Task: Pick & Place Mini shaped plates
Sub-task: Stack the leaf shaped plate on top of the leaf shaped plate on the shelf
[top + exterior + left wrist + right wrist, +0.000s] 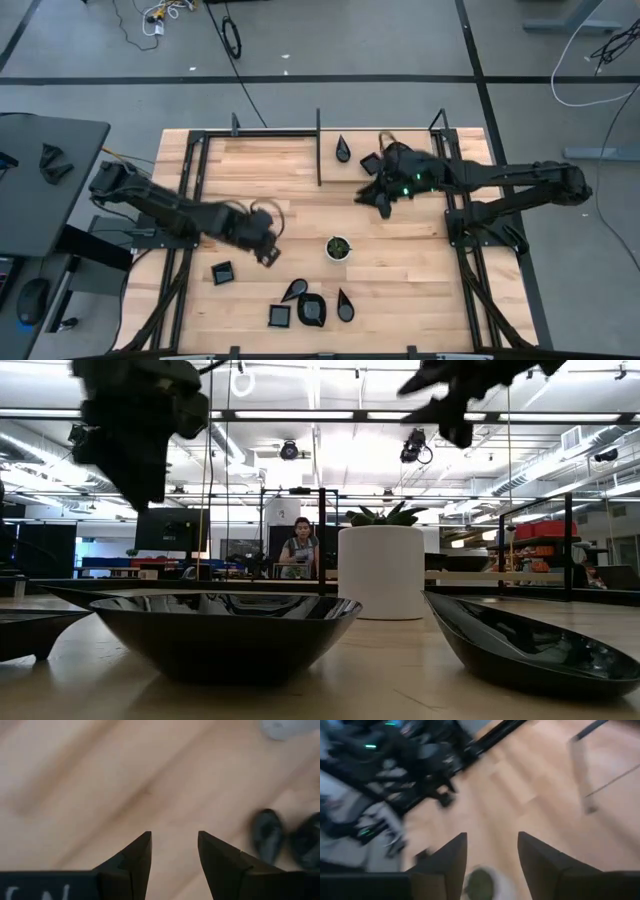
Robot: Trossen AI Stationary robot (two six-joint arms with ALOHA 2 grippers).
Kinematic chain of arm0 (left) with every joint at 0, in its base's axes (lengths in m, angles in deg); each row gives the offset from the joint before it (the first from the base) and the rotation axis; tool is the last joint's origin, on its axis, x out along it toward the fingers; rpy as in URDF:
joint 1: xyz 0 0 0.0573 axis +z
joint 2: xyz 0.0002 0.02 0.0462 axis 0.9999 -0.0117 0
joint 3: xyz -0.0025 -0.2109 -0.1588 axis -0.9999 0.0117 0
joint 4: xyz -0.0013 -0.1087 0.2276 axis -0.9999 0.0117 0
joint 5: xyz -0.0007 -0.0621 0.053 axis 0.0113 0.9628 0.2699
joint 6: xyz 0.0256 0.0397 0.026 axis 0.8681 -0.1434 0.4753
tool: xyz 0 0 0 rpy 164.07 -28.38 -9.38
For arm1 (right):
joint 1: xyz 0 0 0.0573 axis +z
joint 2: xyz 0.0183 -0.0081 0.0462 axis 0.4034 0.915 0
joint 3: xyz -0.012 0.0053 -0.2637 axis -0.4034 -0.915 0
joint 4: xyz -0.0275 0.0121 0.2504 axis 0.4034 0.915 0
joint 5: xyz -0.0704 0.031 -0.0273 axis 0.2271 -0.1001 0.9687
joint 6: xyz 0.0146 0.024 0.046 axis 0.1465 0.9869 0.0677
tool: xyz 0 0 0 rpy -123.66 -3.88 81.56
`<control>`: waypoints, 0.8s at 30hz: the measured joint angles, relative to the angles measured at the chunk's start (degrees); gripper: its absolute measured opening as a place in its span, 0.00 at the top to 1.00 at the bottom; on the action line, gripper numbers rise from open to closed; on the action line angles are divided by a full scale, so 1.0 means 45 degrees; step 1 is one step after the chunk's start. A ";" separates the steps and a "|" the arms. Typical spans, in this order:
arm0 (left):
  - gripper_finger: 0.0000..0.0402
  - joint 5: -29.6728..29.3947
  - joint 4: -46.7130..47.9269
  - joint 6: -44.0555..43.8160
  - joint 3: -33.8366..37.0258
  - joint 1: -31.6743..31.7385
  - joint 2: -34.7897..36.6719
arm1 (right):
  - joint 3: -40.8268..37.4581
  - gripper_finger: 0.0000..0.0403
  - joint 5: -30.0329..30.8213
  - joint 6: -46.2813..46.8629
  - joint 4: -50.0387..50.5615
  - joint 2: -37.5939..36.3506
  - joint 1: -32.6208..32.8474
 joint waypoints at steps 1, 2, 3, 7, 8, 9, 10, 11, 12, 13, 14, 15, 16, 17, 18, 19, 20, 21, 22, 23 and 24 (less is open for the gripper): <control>0.59 -0.0149 -0.0774 -0.0577 0.0372 -0.0441 -0.0005 | 0.0000 0.57 0.0061 0.0364 -0.0051 0.0000 0.0527; 0.59 -0.0271 -0.1465 -0.1073 0.0732 -0.0831 -0.0003 | 0.0000 0.59 0.0236 0.0726 -0.0146 0.0000 0.1073; 0.59 -0.0469 -0.2108 -0.1522 0.1055 -0.1198 0.0009 | 0.0005 0.60 0.0496 0.1101 -0.0238 0.0000 0.1674; 0.59 -0.1122 -0.5568 -0.2412 0.2166 -0.2315 -0.0322 | 0.0023 0.66 0.1790 0.2645 -0.0578 0.0119 0.4018; 0.59 -0.1292 -0.6415 -0.2437 0.2354 -0.2523 -0.0423 | 0.0034 0.67 0.2141 0.3013 -0.0690 0.0213 0.4521; 0.59 -0.1430 -0.7109 -0.2435 0.2501 -0.2719 -0.0514 | 0.0034 0.69 0.2428 0.3374 -0.0727 0.0338 0.5003; 0.59 -0.1533 -0.7460 -0.2438 0.2594 -0.2874 -0.0557 | 0.0029 0.71 0.2643 0.3677 -0.1030 0.0587 0.5409; 0.59 -0.1578 -0.7706 -0.2441 0.2623 -0.2995 -0.0640 | 0.0053 0.73 0.2770 0.3892 -0.1427 0.0845 0.5769; 0.59 -0.1599 -0.7886 -0.2441 0.2627 -0.3106 -0.0742 | 0.0087 0.75 0.2860 0.4070 -0.1546 0.1119 0.6106; 0.59 -0.1605 -0.7896 -0.2467 0.2627 -0.3188 -0.0804 | 0.0181 0.77 0.2952 0.4185 -0.1537 0.1497 0.6381; 0.59 -0.1616 -0.7912 -0.2557 0.2627 -0.3262 -0.0831 | 0.0408 0.79 0.2945 0.4208 -0.1742 0.1952 0.6588; 0.59 -0.1641 -0.7930 -0.2694 0.2627 -0.3337 -0.0831 | 0.0656 0.81 0.2937 0.4171 -0.1901 0.2387 0.6790; 0.59 -0.1628 -0.7963 -0.2808 0.2627 -0.3387 -0.0826 | 0.0904 0.83 0.2932 0.4031 -0.1793 0.2843 0.6978; 0.59 -0.1625 -0.7972 -0.2972 0.2623 -0.3438 -0.0826 | 0.1284 0.85 0.2941 0.3819 -0.1733 0.3358 0.7125; 0.59 -0.1632 -0.7961 -0.3053 0.2626 -0.3513 -0.0831 | 0.1710 0.87 0.2927 0.3554 -0.1821 0.3905 0.7262; 0.59 -0.1636 -0.8067 -0.3116 0.2627 -0.3566 -0.0831 | 0.2031 0.90 0.2923 0.3270 -0.1764 0.4399 0.7388; 0.59 -0.1643 -0.8209 -0.3217 0.2625 -0.3630 -0.0831 | 0.2334 0.92 0.2943 0.2943 -0.1599 0.4919 0.7482; 0.59 -0.1647 -0.8258 -0.3363 0.2608 -0.3720 -0.0831 | 0.2654 0.94 0.2929 0.2620 -0.1712 0.5469 0.7554; 0.59 -0.1647 -0.8300 -0.3446 0.2616 -0.3780 -0.0831 | 0.2868 0.96 0.2913 0.2372 -0.2017 0.5980 0.7605; 0.59 -0.1653 -0.8418 -0.3554 0.2632 -0.3823 -0.0831 | 0.2971 0.98 0.2843 0.2315 -0.2228 0.6438 0.7656; 0.59 -0.1691 -0.8529 -0.3767 0.2626 -0.3899 -0.0831 | 0.3018 0.99 0.2732 0.2342 -0.2617 0.6875 0.7661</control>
